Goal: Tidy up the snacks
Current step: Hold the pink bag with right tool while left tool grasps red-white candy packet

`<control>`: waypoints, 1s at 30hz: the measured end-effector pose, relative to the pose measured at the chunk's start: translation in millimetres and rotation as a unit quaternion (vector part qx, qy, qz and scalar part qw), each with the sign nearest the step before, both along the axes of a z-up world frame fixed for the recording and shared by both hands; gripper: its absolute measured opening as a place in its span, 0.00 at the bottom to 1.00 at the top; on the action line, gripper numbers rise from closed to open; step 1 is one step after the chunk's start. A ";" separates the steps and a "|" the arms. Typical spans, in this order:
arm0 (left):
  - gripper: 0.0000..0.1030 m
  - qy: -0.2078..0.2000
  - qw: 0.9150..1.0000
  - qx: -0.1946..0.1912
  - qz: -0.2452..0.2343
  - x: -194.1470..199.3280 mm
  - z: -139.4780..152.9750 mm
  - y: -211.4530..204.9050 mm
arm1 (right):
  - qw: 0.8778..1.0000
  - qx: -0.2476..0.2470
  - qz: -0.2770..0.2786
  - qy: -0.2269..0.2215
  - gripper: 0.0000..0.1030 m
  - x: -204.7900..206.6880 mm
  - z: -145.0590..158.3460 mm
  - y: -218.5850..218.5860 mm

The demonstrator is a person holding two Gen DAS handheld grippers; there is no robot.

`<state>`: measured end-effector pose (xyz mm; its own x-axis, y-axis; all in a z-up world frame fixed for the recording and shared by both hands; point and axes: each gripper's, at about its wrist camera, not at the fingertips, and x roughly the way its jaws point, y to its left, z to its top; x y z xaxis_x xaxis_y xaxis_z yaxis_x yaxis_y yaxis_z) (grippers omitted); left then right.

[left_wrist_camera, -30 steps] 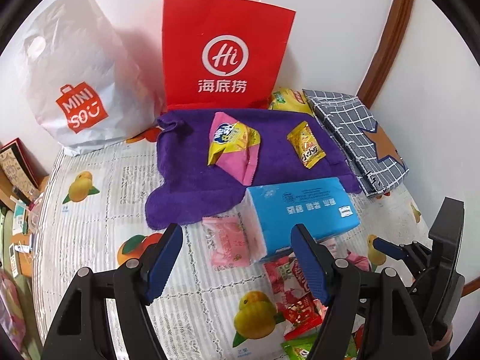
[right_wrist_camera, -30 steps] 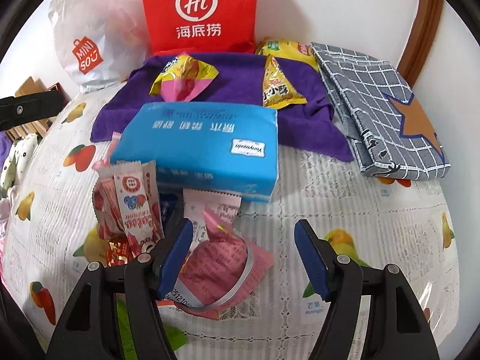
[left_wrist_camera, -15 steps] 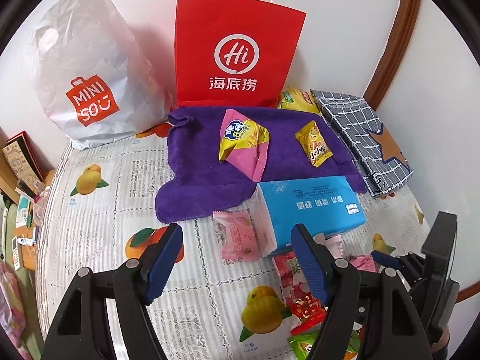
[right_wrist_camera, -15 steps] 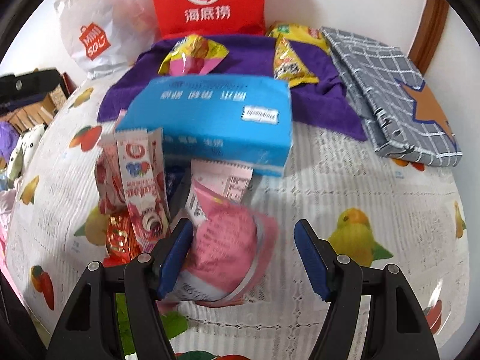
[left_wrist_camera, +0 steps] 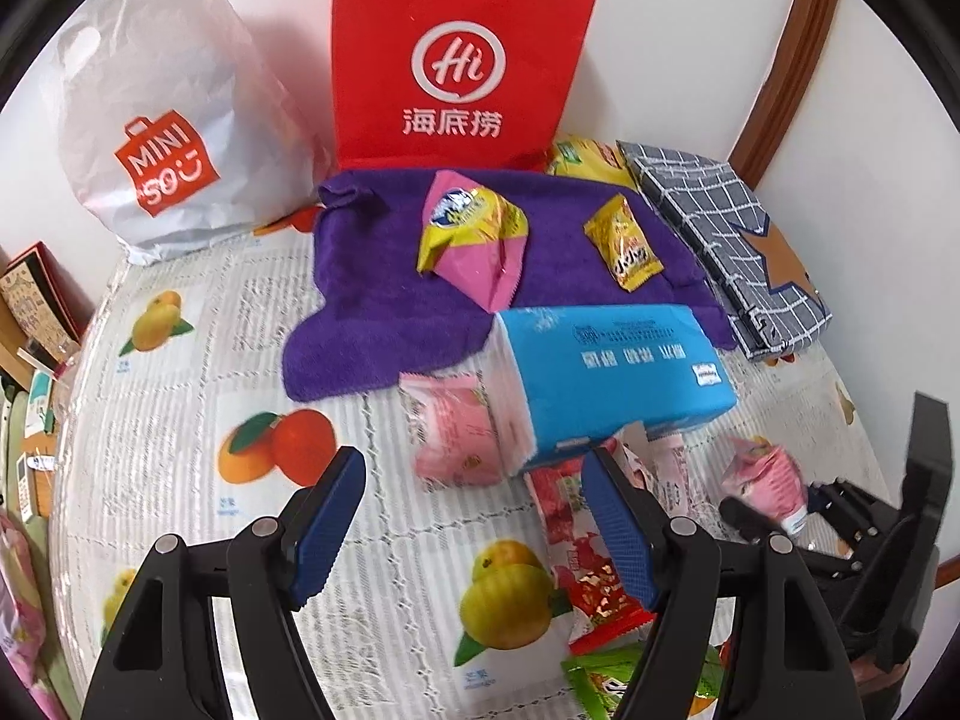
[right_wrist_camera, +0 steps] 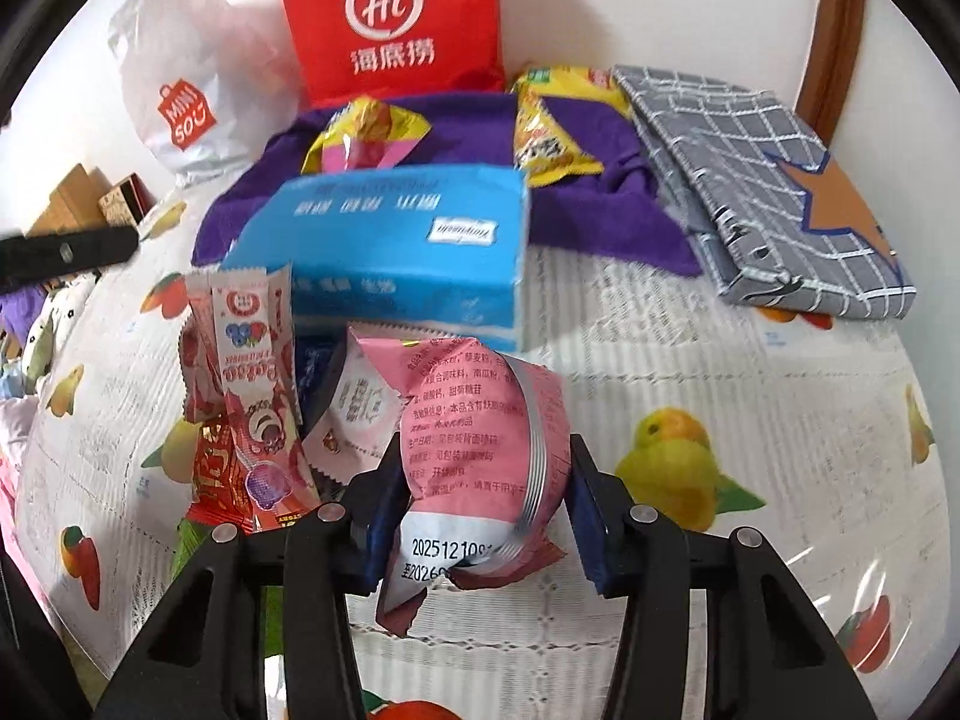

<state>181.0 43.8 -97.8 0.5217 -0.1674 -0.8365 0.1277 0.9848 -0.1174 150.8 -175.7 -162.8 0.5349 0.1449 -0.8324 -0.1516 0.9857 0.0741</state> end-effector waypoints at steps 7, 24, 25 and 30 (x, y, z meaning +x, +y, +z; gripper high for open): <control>0.70 0.021 1.000 0.003 -0.001 -1.8 -19.2 -11.5 | 1.000 0.003 -0.012 -0.015 0.47 -2.2 7.0 -21.4; 0.69 0.071 0.997 -0.005 -0.020 12.6 -54.7 -54.6 | 0.999 0.027 -0.028 -0.011 0.47 -9.6 -6.6 -54.4; 0.69 0.073 0.997 -0.005 -0.021 13.4 -55.4 -57.1 | 0.999 0.029 -0.027 -0.009 0.47 -9.2 -7.9 -55.1; 0.46 0.076 0.997 -0.006 -0.027 13.5 -57.4 -63.8 | 0.999 0.036 -0.028 -0.007 0.47 -8.1 -10.7 -58.7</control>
